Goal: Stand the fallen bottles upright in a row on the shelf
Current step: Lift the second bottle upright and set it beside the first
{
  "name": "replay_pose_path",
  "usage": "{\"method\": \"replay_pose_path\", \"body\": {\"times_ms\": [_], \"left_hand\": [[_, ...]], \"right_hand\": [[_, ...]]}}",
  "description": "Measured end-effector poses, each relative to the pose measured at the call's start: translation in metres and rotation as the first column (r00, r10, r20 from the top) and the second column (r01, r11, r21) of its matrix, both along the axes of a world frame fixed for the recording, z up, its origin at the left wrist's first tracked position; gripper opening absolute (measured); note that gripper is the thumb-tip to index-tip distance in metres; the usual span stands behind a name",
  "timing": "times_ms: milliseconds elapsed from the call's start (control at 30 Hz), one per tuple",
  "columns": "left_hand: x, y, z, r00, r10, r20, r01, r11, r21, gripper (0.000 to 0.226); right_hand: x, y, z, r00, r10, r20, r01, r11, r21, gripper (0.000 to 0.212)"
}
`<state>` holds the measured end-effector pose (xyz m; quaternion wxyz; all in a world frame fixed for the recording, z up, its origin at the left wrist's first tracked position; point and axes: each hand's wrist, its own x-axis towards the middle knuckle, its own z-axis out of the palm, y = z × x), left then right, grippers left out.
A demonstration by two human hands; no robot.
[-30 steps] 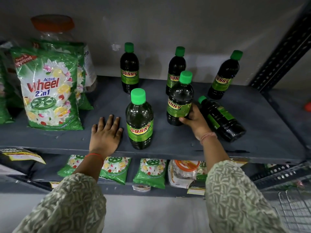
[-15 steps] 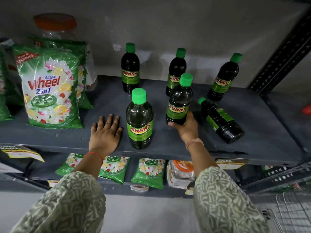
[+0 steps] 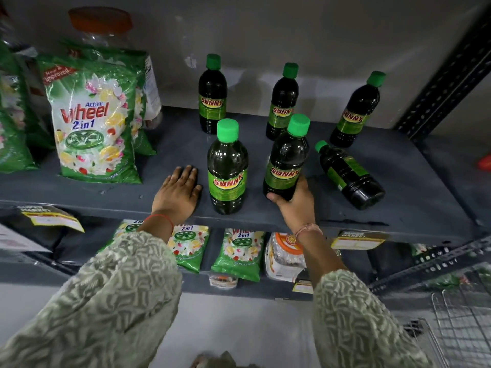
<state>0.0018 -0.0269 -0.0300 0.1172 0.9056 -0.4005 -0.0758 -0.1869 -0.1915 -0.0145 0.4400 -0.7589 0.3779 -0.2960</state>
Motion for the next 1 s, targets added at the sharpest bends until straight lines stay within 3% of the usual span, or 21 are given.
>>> {"method": "replay_pose_path", "body": {"times_ms": [367, 433, 533, 600, 700, 767, 867, 933, 1000], "left_hand": [[-0.003, 0.001, 0.001, 1.000, -0.001, -0.016, 0.001, 1.000, 0.007, 0.053], [-0.006, 0.001, 0.002, 1.000, 0.010, -0.024, -0.010, 1.000, 0.010, 0.053], [-0.016, 0.001, 0.001, 0.999, 0.028, -0.021, -0.027, 1.000, 0.008, 0.052], [-0.023, 0.002, -0.001, 0.999, 0.042, -0.013, -0.042, 0.999, -0.010, 0.052], [-0.025, 0.001, 0.000, 0.998, 0.054, -0.015, -0.055, 0.998, -0.011, 0.052], [-0.025, -0.001, 0.000, 0.998, 0.056, -0.016, -0.056, 0.998, -0.010, 0.052], [-0.025, -0.001, 0.000, 0.998, 0.068, -0.018, -0.068, 0.998, -0.016, 0.052], [-0.027, -0.001, -0.001, 0.997, 0.074, -0.010, -0.074, 0.997, -0.030, 0.052], [-0.028, -0.001, -0.002, 0.997, 0.080, -0.003, -0.081, 0.996, -0.038, 0.052]], "right_hand": [[-0.030, 0.025, -0.005, 0.999, 0.034, -0.030, -0.034, 0.999, -0.003, 0.066], [-0.031, 0.027, -0.003, 0.998, 0.046, -0.032, -0.045, 0.999, 0.014, 0.070], [-0.040, 0.035, 0.003, 0.995, 0.057, 0.081, -0.068, 0.989, 0.133, 0.090], [-0.049, 0.038, 0.007, 0.994, -0.030, 0.102, 0.019, 0.995, 0.102, 0.091], [-0.059, 0.010, 0.028, 0.972, -0.234, -0.023, 0.221, 0.942, -0.252, 0.074], [-0.060, -0.030, 0.045, 0.904, -0.343, -0.256, 0.214, 0.880, -0.424, 0.071], [-0.059, -0.089, 0.061, 0.681, -0.320, -0.659, 0.104, 0.933, -0.345, 0.095], [-0.057, -0.107, 0.062, 0.589, -0.244, -0.771, 0.088, 0.967, -0.239, 0.100], [-0.054, -0.112, 0.059, 0.570, -0.247, -0.783, 0.098, 0.967, -0.233, 0.094]]}}
